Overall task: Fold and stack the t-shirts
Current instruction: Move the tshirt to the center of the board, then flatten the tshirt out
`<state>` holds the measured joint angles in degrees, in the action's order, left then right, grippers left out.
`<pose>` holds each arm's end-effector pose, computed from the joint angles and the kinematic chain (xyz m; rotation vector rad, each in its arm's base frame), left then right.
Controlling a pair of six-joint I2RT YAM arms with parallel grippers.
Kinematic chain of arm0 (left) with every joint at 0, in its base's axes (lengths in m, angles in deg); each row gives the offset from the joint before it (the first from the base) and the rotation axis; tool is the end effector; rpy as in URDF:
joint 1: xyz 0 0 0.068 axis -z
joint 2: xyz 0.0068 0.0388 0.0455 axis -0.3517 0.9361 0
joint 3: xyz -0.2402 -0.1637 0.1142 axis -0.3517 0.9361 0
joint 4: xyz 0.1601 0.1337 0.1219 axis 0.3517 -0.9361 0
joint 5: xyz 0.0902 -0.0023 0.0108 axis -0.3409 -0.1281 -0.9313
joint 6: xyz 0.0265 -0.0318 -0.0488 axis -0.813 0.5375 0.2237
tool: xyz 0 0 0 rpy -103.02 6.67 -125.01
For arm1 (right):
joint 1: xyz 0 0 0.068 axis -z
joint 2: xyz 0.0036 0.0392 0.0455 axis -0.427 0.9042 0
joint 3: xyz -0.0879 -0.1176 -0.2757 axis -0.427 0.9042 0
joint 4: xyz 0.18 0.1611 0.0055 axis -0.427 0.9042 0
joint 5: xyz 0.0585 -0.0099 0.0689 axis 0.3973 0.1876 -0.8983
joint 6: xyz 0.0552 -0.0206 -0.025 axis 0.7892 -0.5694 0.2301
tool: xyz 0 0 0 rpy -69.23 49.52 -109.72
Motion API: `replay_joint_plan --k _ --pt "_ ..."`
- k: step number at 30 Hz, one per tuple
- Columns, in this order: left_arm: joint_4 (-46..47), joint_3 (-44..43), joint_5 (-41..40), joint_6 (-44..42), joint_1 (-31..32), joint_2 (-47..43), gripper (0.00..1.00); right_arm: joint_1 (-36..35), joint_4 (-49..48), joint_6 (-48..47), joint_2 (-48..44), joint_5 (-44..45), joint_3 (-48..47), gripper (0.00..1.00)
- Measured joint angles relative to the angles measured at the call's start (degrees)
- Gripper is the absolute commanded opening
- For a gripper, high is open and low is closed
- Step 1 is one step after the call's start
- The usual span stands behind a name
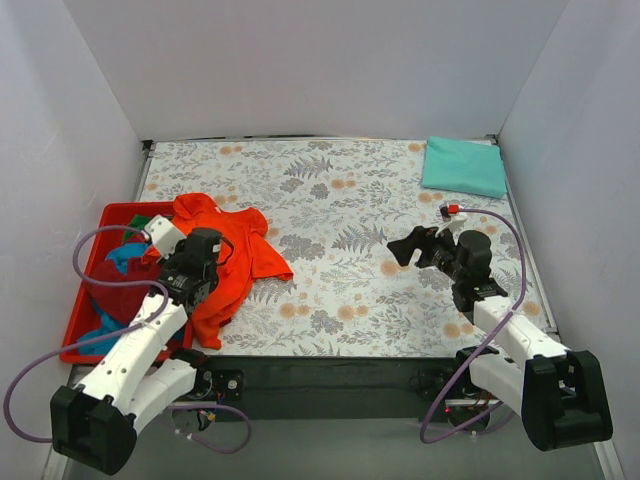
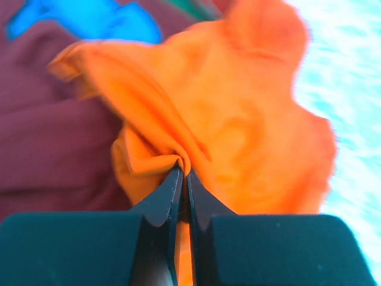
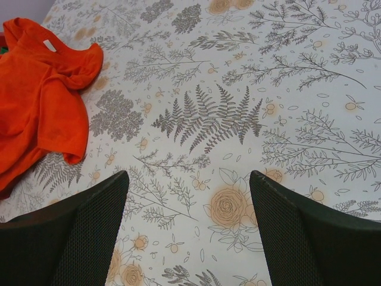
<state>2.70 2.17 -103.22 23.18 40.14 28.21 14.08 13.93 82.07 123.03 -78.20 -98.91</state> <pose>0.1312 -0.0055 0.2739 -1.4589 1.4616 -0.0507 0.1842 0.0536 0.2578 -0.1020 1.8201 0.7061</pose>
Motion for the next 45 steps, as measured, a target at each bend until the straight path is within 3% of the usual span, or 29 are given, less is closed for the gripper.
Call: replay_joint_plan --k 5,10,16,21,25,26,27,28,29,32,38,45 --pt "8.1 -11.4 11.1 -10.7 -0.2 5.6 0.0 0.0 0.0 0.0 -0.9 0.2 0.0 0.88" --pt "15.7 -31.6 31.8 -18.2 -0.2 12.7 0.0 0.0 0.0 0.0 -1.7 0.4 0.0 0.88" --pt "21.4 -58.8 58.6 -21.3 3.5 26.7 0.0 0.1 0.4 -0.1 -3.6 1.8 0.0 0.88" --pt "23.7 -69.9 71.0 -21.5 5.9 33.4 0.0 0.3 1.3 -0.2 -4.3 3.1 0.0 0.88" --pt "26.4 -62.5 73.3 -21.7 5.9 32.7 0.03 0.4 2.6 -0.3 -5.4 3.9 0.0 0.88" --pt "27.3 -58.4 73.7 -21.7 5.9 32.2 0.12 0.4 2.9 -0.5 -5.9 4.2 0.0 0.88" --pt "28.2 -53.6 74.1 -22.1 5.9 31.8 0.42 0.4 3.1 -0.7 -6.3 4.6 0.0 0.88" --pt "28.7 -47.3 74.3 -22.3 5.9 31.6 0.55 0.4 3.4 -0.9 -6.7 4.9 0.0 0.88" --pt "28.1 -44.9 74.3 -22.8 5.9 32.0 0.61 0.4 3.5 -1.0 -7.0 5.2 0.0 0.88" --pt "27.8 -31.8 70.2 -22.9 5.9 32.4 0.63 0.4 4.1 -1.4 -7.6 6.0 0.0 0.88" --pt "22.3 -13.3 52.2 -22.2 5.9 29.2 0.62 0.6 4.9 -1.6 -6.7 6.3 0.0 0.88" --pt "18.8 -7.6 38.2 -19.9 5.8 22.7 0.62 0.6 5.1 -1.5 -4.5 5.9 0.0 0.88"
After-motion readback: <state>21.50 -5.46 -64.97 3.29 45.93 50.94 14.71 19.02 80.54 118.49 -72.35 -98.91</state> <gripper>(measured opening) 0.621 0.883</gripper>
